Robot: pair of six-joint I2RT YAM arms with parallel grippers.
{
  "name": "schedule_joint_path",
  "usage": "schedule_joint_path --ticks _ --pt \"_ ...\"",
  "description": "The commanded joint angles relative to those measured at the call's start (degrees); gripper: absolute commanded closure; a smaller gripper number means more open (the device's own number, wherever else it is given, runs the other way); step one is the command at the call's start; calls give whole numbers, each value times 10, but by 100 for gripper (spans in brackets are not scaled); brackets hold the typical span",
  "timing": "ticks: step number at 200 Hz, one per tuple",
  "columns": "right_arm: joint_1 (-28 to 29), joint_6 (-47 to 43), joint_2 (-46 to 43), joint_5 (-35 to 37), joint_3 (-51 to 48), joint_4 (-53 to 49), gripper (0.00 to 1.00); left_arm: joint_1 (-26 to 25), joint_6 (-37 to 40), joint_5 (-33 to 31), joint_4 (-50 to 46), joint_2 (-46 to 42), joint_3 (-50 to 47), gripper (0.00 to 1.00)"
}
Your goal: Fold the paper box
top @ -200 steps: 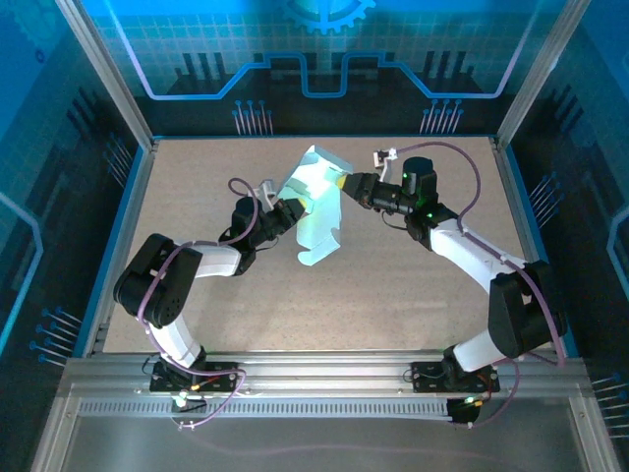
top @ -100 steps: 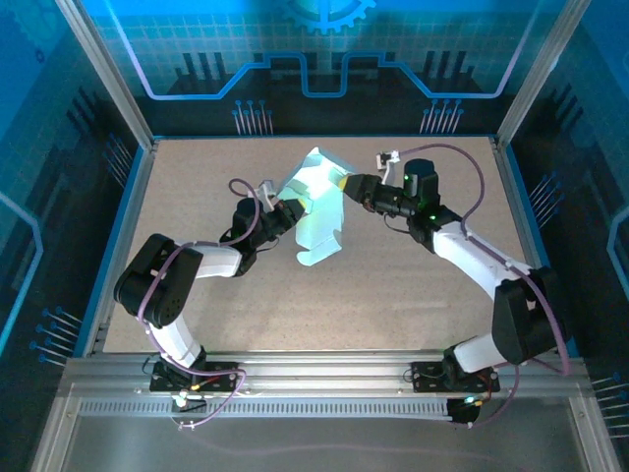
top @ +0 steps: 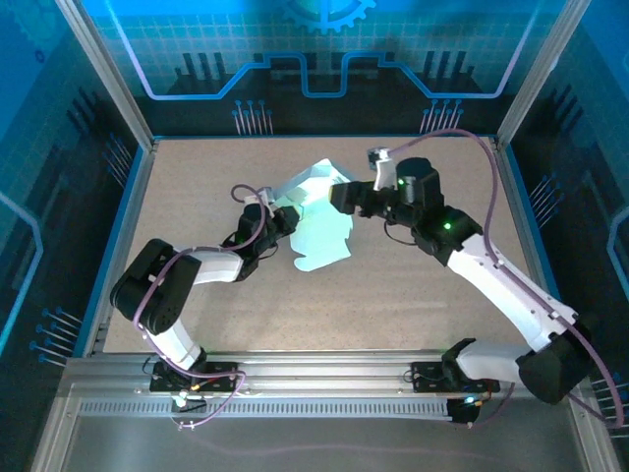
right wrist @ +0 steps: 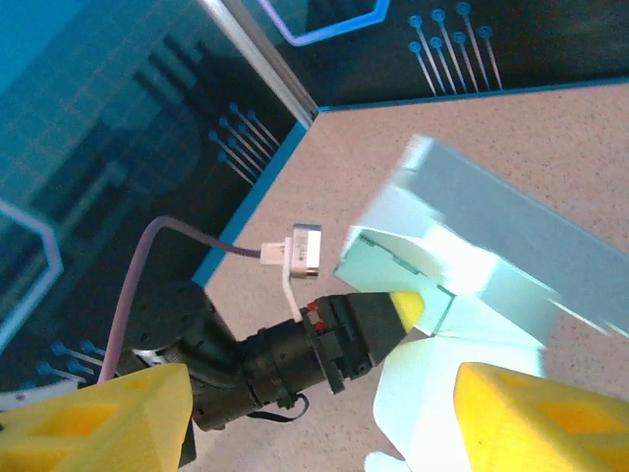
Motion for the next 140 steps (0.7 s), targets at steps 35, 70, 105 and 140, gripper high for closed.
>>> schedule_joint_path --ticks 35,70,105,140 --pt "60 -71 156 106 191 -177 32 -32 98 -94 -54 -44 11 100" --pt "55 -14 207 137 242 -215 42 -41 123 -115 -66 -55 6 100" --pt "54 34 232 181 263 -257 50 -41 126 -118 -64 -51 0 100" --pt "53 54 244 190 266 -266 55 -42 122 -113 -57 -55 -6 100"
